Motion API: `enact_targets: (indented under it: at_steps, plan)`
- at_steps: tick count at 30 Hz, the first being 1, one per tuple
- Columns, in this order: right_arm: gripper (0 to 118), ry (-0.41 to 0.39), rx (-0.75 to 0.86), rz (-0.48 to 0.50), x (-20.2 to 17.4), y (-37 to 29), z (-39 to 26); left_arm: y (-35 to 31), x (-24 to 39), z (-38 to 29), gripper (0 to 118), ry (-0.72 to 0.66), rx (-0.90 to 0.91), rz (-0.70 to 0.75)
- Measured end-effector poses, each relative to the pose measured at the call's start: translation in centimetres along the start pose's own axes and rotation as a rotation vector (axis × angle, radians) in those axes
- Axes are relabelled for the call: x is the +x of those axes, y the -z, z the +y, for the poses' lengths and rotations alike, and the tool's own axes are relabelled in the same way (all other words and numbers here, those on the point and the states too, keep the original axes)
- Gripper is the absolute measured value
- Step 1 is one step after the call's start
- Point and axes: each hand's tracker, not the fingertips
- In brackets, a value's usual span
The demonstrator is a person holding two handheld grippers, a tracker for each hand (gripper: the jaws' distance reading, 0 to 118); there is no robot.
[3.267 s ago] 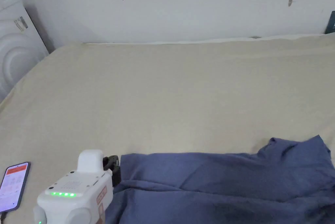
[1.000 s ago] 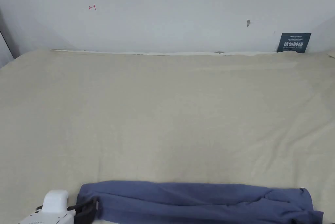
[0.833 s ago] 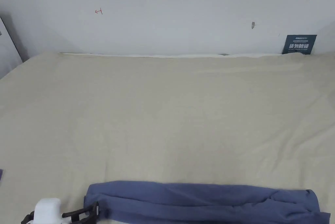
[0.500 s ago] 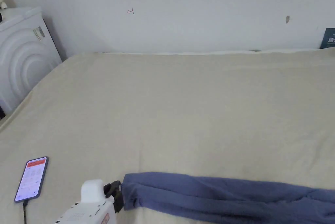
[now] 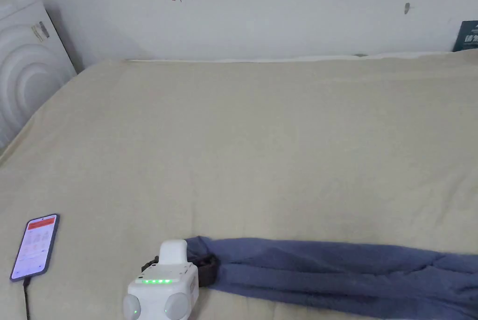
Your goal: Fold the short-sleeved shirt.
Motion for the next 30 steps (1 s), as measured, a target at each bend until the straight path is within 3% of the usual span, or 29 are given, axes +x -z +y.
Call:
enact_targets:
  at_steps: [3, 4, 5, 7, 8, 13, 17, 22, 25, 30]
  plan:
    - [0, -0.022, 0.011, 0.000, -0.5, -0.6, 0.6, -2.4, 1.2, 0.2, 10, 0.067, 0.064, 0.033]
    - [0, -0.031, 0.014, -0.003, -0.7, -0.7, 0.7, -2.7, 2.2, -0.2, 10, 0.026, 0.037, -0.142]
    - [0, -0.037, 0.015, -0.004, -0.8, -0.8, 0.8, -3.0, 1.7, 0.2, 10, 0.107, 0.037, -0.022]
    - [0, -0.033, 0.012, -0.003, -0.8, -1.0, 1.0, -4.5, 0.7, 0.8, 10, 0.149, 0.075, -0.031]
    - [0, -0.020, 0.012, 0.002, -0.9, -1.2, 1.1, -5.7, -0.6, 2.0, 10, 0.233, 0.125, 0.067]
    - [0, -0.011, 0.029, -0.001, -0.9, -2.4, 1.5, -8.7, -5.7, 5.7, 10, 0.277, 0.202, 0.243]
    - [0, -0.002, 0.037, -0.005, -0.7, -3.1, 1.6, -11.9, -7.3, 6.9, 10, 0.239, 0.240, 0.204]
    - [0, 0.027, 0.057, -0.003, -0.1, -3.8, 1.7, -13.5, 2.0, 6.3, 10, 0.311, 0.256, 0.001]
    - [0, 0.037, 0.067, -0.007, 0.4, -4.4, 1.7, -11.7, 8.8, 5.0, 10, 0.332, 0.177, -0.153]
    - [0, 0.057, 0.063, -0.029, 2.2, -5.1, 0.9, -6.2, 15.6, 1.6, 10, 0.278, 0.014, -0.160]
